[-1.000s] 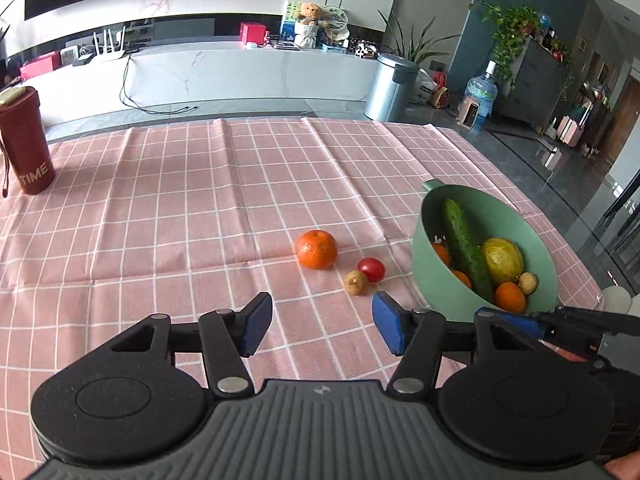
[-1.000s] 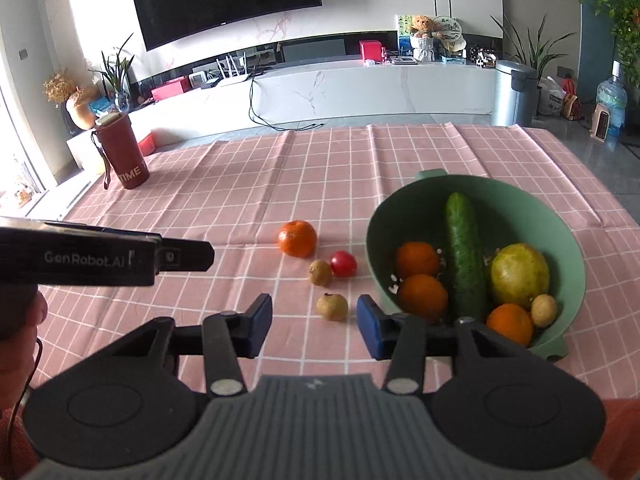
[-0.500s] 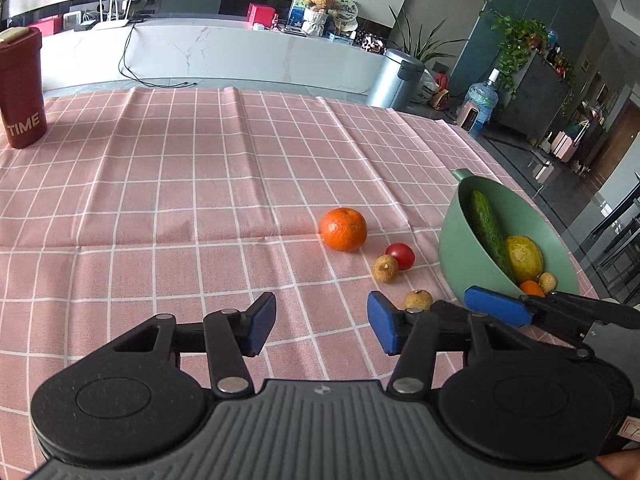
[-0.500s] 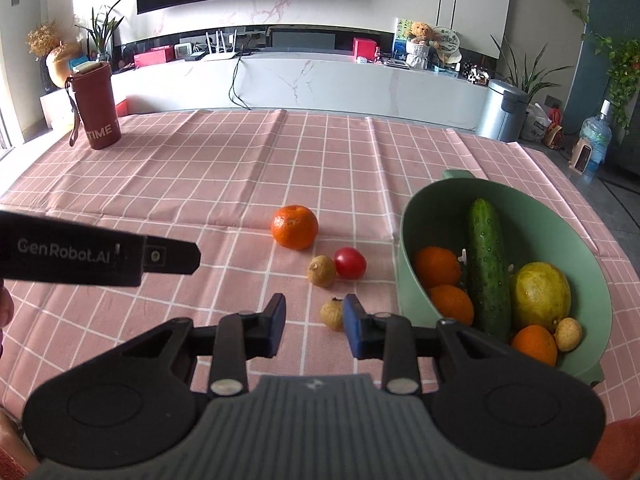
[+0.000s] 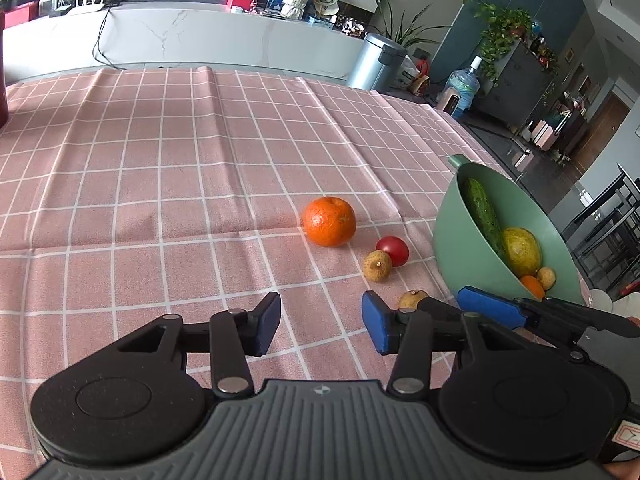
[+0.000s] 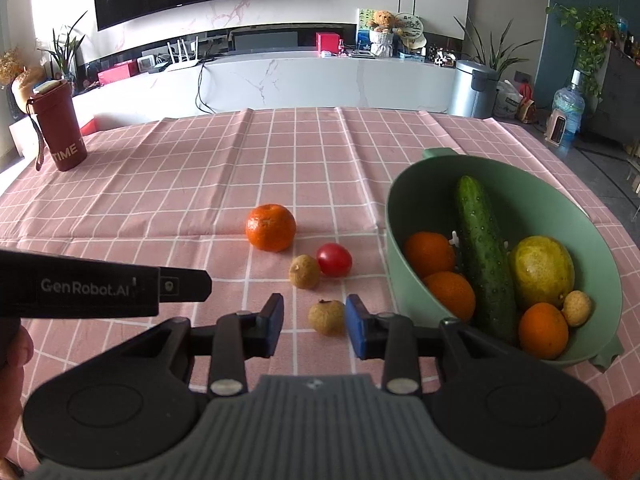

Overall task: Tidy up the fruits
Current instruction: 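Grasp a small brown fruit with the left tool while the right tool grasps another, then carry both small brown fruits over the colander with both tools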

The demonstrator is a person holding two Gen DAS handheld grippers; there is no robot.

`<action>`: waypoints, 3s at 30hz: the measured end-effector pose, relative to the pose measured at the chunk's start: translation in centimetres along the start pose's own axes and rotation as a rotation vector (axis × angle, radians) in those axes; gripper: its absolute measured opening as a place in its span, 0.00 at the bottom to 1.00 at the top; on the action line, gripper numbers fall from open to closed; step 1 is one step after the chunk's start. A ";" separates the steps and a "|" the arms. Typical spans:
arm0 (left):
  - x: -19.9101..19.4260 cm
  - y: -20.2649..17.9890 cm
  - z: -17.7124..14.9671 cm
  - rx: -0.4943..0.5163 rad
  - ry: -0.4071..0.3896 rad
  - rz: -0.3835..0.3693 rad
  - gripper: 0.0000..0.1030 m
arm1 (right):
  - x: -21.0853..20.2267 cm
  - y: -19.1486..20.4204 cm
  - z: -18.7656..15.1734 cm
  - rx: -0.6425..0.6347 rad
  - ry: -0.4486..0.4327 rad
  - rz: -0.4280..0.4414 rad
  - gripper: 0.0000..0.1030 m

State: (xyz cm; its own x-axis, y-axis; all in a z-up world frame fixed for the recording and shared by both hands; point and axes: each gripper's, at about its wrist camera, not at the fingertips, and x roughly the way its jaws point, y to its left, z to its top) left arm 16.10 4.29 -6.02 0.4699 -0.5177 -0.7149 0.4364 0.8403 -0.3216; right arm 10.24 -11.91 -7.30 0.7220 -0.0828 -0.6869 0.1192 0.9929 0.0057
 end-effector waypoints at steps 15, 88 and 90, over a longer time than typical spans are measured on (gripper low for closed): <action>1.7 -0.6 0.6 0.011 0.032 -0.045 0.51 | 3.7 -1.0 0.1 0.108 0.120 -0.028 0.24; 11.9 -17.5 6.8 0.203 0.618 -0.081 0.25 | 2.1 -18.4 6.2 -0.227 0.453 0.505 0.22; 12.2 -17.6 6.8 0.201 0.630 -0.074 0.25 | 2.6 -18.1 6.4 -0.231 0.470 0.519 0.22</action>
State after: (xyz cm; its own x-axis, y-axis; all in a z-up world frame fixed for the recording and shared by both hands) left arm 19.37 -17.95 -4.87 -0.0785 -0.3284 -0.9413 0.6138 0.7280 -0.3053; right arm 14.36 -30.62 -4.54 0.2720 0.3967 -0.8767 -0.3420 0.8915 0.2973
